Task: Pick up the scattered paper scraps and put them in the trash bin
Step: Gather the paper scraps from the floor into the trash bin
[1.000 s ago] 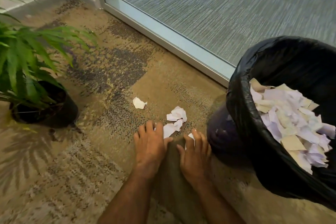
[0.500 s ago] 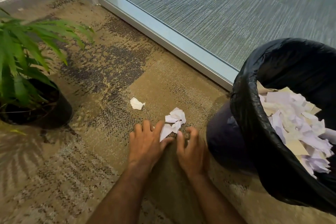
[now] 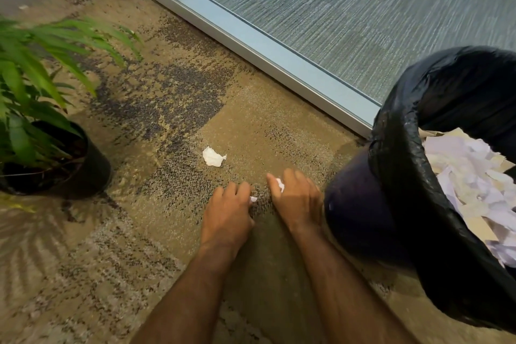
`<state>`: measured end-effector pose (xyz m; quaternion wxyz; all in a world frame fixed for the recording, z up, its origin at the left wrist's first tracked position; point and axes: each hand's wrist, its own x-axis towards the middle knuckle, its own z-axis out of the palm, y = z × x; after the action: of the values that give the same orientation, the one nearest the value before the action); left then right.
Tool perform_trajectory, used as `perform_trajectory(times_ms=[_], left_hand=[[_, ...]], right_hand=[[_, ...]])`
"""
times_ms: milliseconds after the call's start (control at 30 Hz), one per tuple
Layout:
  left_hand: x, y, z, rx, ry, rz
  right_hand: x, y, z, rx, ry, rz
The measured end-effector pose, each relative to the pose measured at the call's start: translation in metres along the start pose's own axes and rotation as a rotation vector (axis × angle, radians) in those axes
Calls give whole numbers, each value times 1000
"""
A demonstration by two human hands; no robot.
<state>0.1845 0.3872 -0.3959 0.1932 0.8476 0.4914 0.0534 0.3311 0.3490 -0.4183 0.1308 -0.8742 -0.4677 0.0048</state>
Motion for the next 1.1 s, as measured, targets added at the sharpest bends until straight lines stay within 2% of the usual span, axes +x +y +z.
perform_trajectory(times_ms=[100,267,367,467,533,600,700,767,900,1033,1100], left_hand=[[0,-7,-10,-229,5,-107],[14,-25,-26,-980,182,-610],[28,-32,-36,-1109,258,-798],[49,-44,-41,-840,383,-784],[61,-52,-43,-613,402,-712],[69,-54,-43,-414,312,-572],[77,-50,-40,-80,76,-413],[84,-51,-34,96,6,-345],[88,-59,-25,260,17,-220],[90,-63,-29,245,-49,-158],[85,-60,-32,153,-87,-182]], right_hand=[[-4,4,5,40,145,-2],[-2,11,8,136,214,44],[-2,11,6,198,259,82],[-3,8,4,113,137,21],[-3,7,4,83,59,7],[-2,6,3,37,29,-2],[-1,6,4,-19,6,-17],[0,4,5,-33,13,-10],[-1,4,5,-22,91,-33],[0,6,8,-34,62,-55],[0,5,6,-86,40,-62]])
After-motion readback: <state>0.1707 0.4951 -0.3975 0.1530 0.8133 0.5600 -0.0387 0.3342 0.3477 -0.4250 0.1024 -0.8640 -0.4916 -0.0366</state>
